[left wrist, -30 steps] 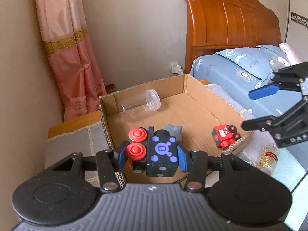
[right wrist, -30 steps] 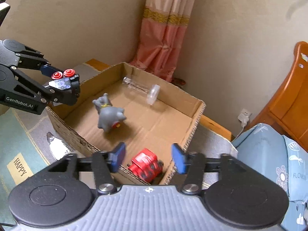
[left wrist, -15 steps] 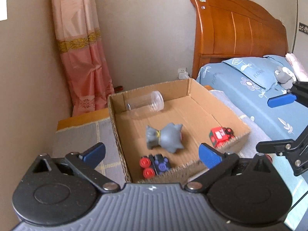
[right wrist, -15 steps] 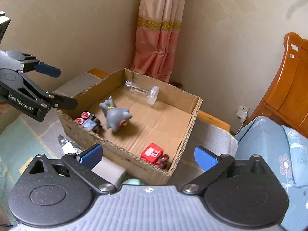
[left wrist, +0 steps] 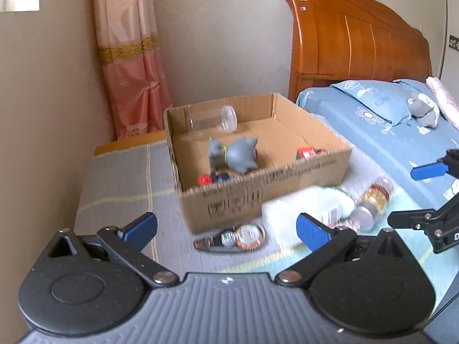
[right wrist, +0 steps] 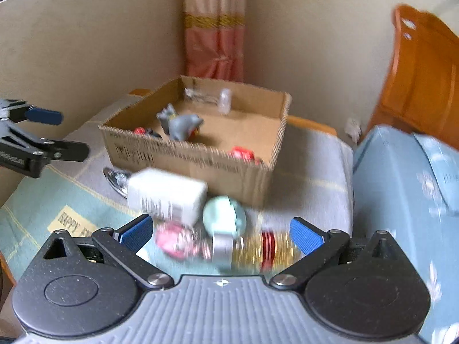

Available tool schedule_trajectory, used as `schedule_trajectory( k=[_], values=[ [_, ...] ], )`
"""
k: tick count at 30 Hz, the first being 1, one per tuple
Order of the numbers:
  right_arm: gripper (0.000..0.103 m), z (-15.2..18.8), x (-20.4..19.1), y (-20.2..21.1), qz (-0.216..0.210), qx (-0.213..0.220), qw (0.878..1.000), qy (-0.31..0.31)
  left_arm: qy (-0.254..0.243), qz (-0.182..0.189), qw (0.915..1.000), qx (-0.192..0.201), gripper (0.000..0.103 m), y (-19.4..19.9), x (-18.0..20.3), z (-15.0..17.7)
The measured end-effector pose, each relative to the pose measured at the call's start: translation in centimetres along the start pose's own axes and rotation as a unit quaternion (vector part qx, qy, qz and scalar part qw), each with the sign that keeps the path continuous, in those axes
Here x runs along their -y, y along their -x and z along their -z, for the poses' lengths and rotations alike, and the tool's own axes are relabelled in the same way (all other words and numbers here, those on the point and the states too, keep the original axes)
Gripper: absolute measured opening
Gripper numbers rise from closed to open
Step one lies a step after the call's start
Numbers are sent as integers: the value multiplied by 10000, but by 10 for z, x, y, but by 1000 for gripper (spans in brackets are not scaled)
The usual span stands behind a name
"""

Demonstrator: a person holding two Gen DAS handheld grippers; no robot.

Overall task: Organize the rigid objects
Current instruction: 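Move the left tool to the clear plastic cup and grasp it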

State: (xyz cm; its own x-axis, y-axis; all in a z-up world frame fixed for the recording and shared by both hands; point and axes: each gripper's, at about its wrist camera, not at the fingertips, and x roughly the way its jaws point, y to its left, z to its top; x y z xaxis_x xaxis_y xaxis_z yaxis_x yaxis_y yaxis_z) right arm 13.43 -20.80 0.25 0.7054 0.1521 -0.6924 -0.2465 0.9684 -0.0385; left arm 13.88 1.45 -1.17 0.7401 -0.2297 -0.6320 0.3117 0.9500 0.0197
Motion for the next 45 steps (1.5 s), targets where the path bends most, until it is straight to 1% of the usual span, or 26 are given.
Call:
schedule_trajectory(
  k=[6,11,17,20,23,26,31,34,36,40,43,45],
  values=[
    [103,43,-2,-11,376,-220,9984,-349,201,122,9997,-75,102,5,10,20],
    [103,63,-15,-23,403,-369,9977,-402,202,123,9997,-95,102,8,19,30],
    [103,64,-29,-24,231,-334,9982,-447,195,144,9996,-144,102,8,24,35],
    [103,62,-40,-26,18,-331,9985,-440,183,176,9995,-167,102,8,27,37],
    [103,63,-49,-30,-283,-348,9981,-430,164,237,9994,-190,102,8,32,39],
    [103,66,-56,-30,-402,-320,9979,-382,87,344,9991,-248,102,5,40,43],
    [103,76,-43,-23,-154,-244,9987,-425,-48,485,9978,-448,102,-6,55,52],
    [103,81,-28,-19,51,-167,9987,-482,28,535,9965,-643,102,-17,61,58],
    [103,86,-17,-17,199,-152,9983,-522,82,508,9955,-794,102,-23,62,62],
    [103,94,1,-19,342,-202,9969,-677,64,412,9952,-884,102,-26,64,68],
    [103,99,8,-23,388,-265,9961,-746,-57,244,9950,-962,102,-28,61,72],
    [103,101,9,-23,417,-262,9964,-684,-196,174,9949,-976,102,-29,57,74]
  ],
)
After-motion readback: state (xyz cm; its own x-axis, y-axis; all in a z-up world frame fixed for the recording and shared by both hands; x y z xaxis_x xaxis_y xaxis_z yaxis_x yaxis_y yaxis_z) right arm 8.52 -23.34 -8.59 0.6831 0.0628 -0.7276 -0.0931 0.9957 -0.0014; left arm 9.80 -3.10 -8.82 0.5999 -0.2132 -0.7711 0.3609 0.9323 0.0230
